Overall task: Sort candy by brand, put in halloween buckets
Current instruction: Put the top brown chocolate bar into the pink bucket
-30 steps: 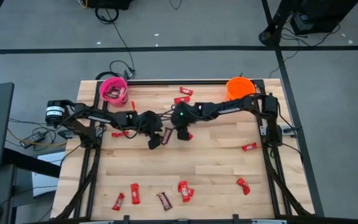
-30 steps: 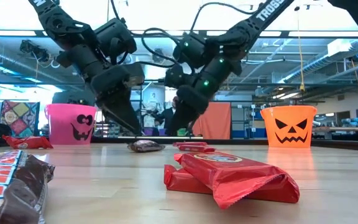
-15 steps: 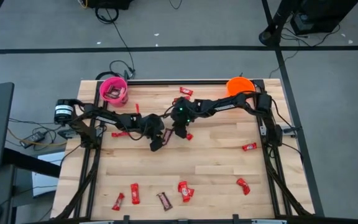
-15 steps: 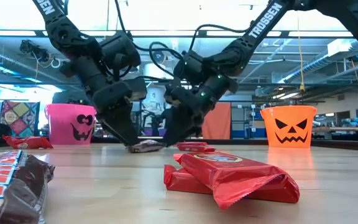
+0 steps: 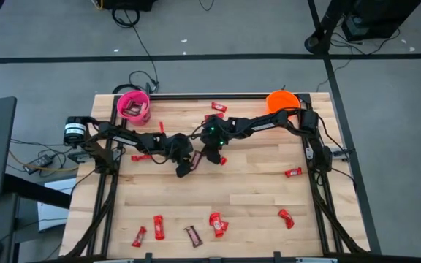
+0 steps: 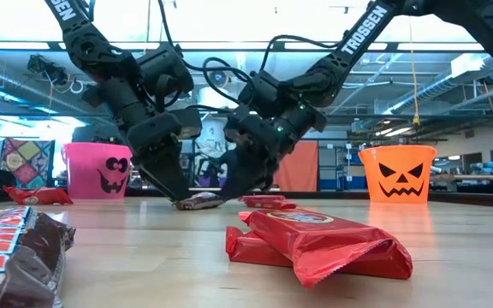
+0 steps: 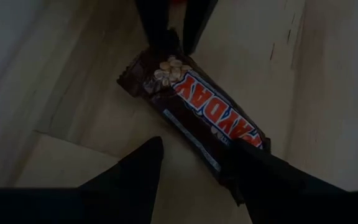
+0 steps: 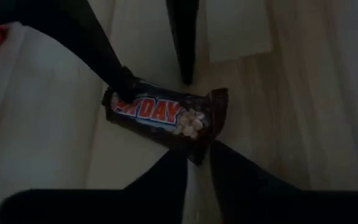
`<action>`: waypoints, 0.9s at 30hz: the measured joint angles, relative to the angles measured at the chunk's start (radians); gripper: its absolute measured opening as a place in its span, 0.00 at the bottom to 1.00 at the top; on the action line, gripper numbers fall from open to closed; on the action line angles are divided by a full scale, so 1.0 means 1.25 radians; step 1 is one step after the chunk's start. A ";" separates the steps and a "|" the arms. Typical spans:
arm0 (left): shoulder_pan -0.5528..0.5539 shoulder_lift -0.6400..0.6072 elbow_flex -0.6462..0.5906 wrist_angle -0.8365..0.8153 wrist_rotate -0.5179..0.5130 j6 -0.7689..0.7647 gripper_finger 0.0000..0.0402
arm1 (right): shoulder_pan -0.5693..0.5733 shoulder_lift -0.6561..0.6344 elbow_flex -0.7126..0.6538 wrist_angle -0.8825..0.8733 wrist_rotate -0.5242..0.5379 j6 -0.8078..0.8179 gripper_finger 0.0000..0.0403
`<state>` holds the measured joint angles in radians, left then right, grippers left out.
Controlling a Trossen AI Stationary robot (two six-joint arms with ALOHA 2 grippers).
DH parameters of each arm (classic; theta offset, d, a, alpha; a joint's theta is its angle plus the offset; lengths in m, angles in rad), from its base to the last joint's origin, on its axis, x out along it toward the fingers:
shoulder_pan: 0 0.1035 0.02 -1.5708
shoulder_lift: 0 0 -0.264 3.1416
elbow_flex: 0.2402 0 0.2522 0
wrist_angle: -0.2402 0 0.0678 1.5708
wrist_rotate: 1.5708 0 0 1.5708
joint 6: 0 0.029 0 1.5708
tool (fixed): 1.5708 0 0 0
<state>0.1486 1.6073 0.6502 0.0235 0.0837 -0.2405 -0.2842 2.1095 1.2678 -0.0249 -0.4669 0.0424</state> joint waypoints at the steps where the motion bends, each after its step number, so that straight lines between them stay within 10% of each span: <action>1: 0.001 0.000 0.000 0.001 0.000 0.000 0.50 | 0.001 0.000 0.000 0.004 0.000 0.000 0.18; 15: 0.018 -0.031 -0.003 -0.025 -0.037 -0.017 0.50 | 0.029 -0.015 0.000 0.004 0.092 -0.057 0.01; 27: 0.010 -0.099 -0.003 -0.079 -0.054 -0.023 0.50 | 0.159 -0.038 0.000 0.021 0.383 -0.151 0.01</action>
<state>0.1608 1.4837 0.6468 -0.0753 0.0164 -0.2699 -0.0852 2.0621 1.2678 0.0013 0.0123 -0.1458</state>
